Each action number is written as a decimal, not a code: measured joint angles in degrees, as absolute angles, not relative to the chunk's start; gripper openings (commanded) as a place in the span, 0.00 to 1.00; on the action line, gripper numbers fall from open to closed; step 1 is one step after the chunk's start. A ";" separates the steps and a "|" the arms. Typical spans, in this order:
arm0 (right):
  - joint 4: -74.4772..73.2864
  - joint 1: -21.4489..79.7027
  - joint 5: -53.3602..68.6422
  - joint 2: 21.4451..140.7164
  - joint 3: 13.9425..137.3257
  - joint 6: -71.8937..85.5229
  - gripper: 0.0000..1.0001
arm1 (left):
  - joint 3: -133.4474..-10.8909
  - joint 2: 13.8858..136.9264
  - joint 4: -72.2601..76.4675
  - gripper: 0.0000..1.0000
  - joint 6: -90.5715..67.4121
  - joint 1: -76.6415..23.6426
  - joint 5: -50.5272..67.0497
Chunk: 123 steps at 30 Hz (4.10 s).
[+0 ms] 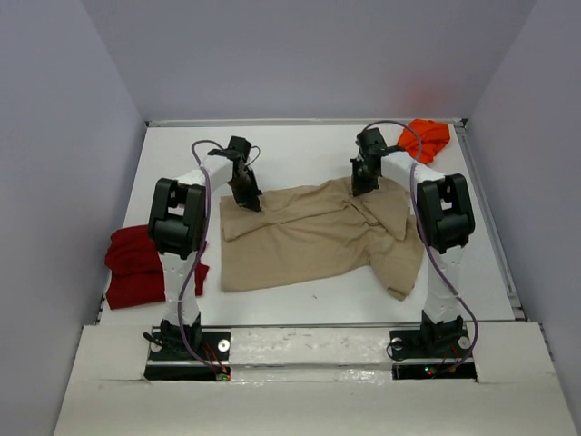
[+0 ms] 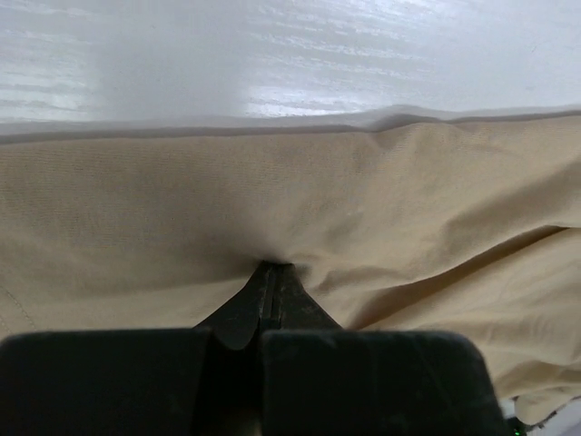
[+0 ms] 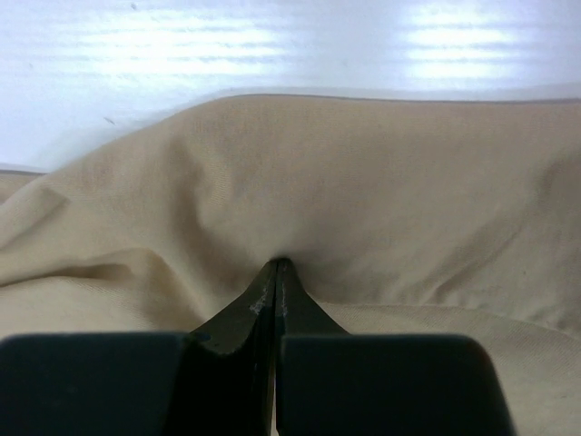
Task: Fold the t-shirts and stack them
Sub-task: Fold the flattened tshirt in 1/3 of the way, then grap the side of the flattened tshirt closest away from the robot with both arms
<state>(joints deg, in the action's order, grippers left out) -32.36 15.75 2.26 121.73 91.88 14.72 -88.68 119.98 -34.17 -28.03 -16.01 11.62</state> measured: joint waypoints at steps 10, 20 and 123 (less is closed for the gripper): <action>-38.11 15.73 6.72 131.76 108.55 10.55 0.00 | -92.23 122.45 -35.05 0.00 -29.30 -9.15 14.09; -43.57 15.73 7.42 138.39 121.95 8.32 0.00 | -108.03 131.52 -41.34 0.00 -28.75 -3.75 12.93; -38.48 47.81 -21.80 66.06 41.34 59.77 0.49 | -85.58 93.30 -36.03 0.31 -25.30 -27.05 -9.82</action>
